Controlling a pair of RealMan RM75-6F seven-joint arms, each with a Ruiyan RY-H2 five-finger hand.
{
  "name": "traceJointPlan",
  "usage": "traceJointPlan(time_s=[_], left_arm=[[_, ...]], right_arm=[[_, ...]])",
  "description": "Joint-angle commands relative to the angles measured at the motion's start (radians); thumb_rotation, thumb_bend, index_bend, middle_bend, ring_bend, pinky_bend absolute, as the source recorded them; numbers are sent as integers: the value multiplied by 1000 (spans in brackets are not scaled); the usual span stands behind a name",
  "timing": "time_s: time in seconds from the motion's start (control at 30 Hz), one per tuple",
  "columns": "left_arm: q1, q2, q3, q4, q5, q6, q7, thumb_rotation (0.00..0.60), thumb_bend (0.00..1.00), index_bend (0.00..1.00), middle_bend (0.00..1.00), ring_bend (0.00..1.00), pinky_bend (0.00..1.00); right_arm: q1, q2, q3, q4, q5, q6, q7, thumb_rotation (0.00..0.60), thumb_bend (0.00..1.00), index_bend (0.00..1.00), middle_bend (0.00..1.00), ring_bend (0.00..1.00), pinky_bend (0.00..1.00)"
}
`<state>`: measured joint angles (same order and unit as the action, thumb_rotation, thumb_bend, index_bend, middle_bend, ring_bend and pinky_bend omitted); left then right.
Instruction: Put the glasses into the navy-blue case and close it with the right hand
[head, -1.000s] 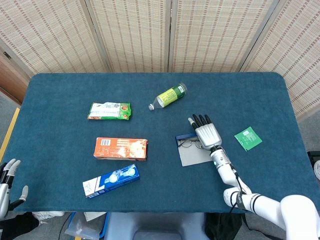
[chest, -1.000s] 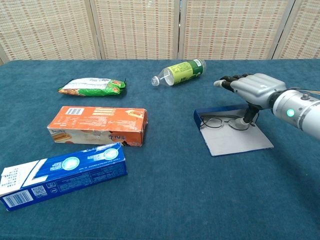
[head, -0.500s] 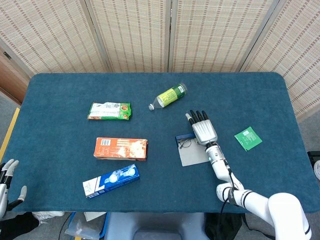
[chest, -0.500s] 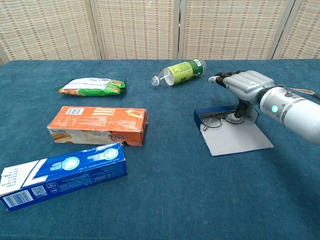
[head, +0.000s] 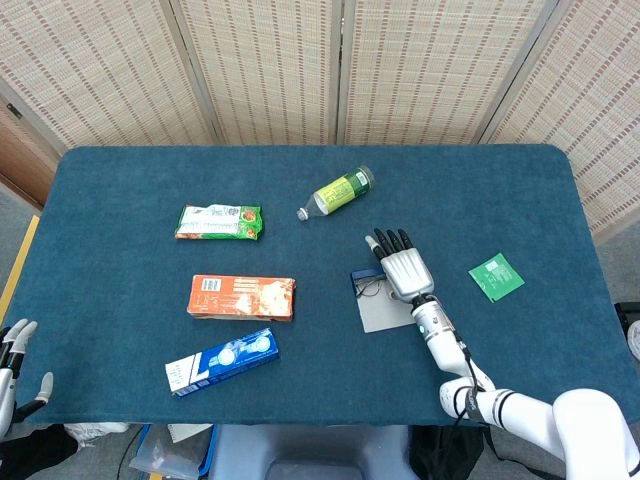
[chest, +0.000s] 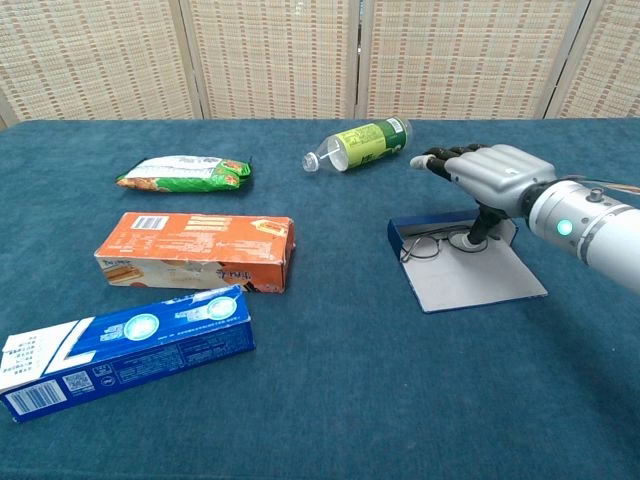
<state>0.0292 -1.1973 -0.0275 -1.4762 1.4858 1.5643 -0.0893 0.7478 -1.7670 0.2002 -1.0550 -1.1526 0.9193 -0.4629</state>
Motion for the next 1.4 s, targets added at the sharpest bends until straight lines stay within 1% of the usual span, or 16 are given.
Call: traceJointPlan(time_s=[0.03,0.3,0.63,0.83,1.0,1.17,1.3,1.4], left_arm=[[3,2,0,1,-3,2,-1,600,424,66,0,0,0],[12,3,1,8,-9,6,-9,600,424,66,0,0,0],[15,1,-1,12,-13,6,-12,600,425,66,0,0,0],[17,0,-1,15,-15,4,-13,600,425,66,0,0,0],[14,0,-2,17,-12,3,-14,600,424,66,0,0,0],[10,1,-3,13,-6,1,-10,600,425,66,0,0,0],[8,2,-5,6,-1,5,-8,600,425,66,0,0,0],[4,3,-6,2,5,5,-4,600,424,66,0,0,0]], right_arm=[[15,-12,5,16,12,-19,-15,600,223,2,0,0,41],[53,-55,15,86,33,-60,-33,600,223,2,0,0,41],[88,-90,33,166,34,-82,-11,600,223,2,4,0,38],[86,-93,29,171,19,-71,20,600,222,2,9,0,38],[64,-58,11,120,6,-57,24,600,223,2,10,0,31],[33,0,-9,34,-9,-30,20,600,223,2,10,0,29],[-7,62,-28,-70,-40,28,32,600,223,2,17,0,29],[-55,124,-57,-168,-82,99,44,600,224,2,24,0,29]])
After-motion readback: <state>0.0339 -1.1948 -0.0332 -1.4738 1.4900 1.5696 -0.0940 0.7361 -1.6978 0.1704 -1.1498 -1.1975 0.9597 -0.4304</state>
